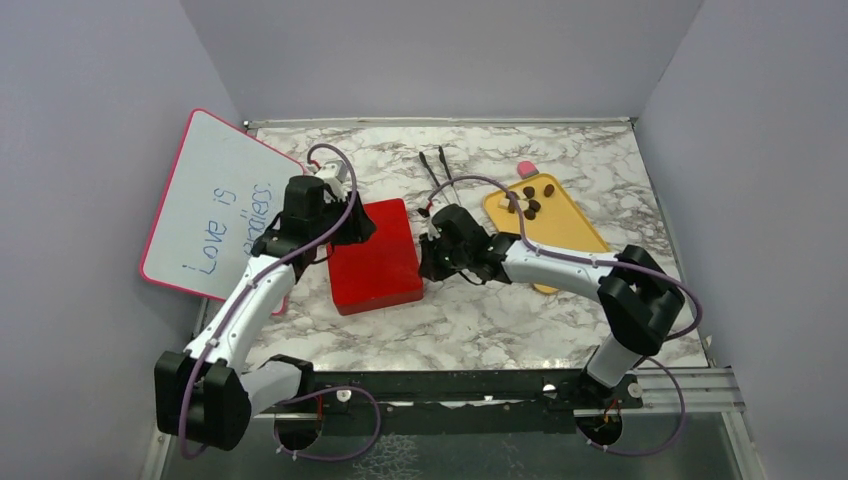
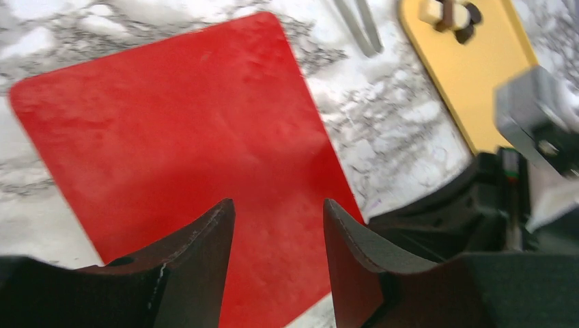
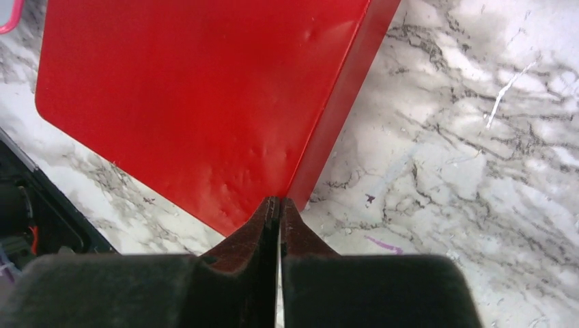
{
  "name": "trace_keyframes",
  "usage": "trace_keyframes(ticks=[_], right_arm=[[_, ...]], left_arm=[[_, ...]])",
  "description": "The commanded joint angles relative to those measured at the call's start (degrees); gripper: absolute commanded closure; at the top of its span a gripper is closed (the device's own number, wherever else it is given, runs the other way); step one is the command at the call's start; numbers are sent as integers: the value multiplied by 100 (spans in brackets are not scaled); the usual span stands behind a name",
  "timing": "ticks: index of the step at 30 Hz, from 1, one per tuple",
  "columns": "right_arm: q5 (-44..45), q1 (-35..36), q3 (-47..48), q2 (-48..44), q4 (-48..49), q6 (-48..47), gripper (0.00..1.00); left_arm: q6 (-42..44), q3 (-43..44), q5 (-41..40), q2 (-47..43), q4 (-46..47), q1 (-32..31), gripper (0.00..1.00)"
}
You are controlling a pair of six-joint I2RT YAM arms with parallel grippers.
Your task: Pack the chocolate
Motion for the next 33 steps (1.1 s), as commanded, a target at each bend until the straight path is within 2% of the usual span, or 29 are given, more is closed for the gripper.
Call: trace_keyframes(ticks=[1, 5, 7, 8, 10, 13, 16, 23, 33], right_arm=[[-61, 87, -250, -372, -203, 149, 87], [286, 90, -490, -1270, -378, 196, 65], [475, 90, -620, -1790, -497, 208, 54], [648, 88, -697, -2048, -546, 232, 46], [877, 89, -879, -2583, -591, 311, 22], [1118, 90, -1009, -3355, -774, 405, 0], [1476, 87, -889, -3934, -1196, 545, 0], [2248, 88, -794, -5273, -1875, 1012, 0], [2283, 87, -772, -6343, -2071, 996, 0]], left_arm=[[229, -197, 130, -624, 105, -510, 44], [234, -324, 424, -1120, 182, -747, 18], [206, -379, 751, -1398, 272, -781, 11], [191, -410, 984, -1512, 339, -785, 3], [129, -466, 1431, -1719, 471, -792, 1], [21, -500, 1775, -1962, 602, -800, 1], [-23, -543, 1937, -2218, 746, -800, 1], [-22, -572, 1768, -2688, 875, -800, 1], [-136, -542, 1417, -2865, 996, -801, 1]])
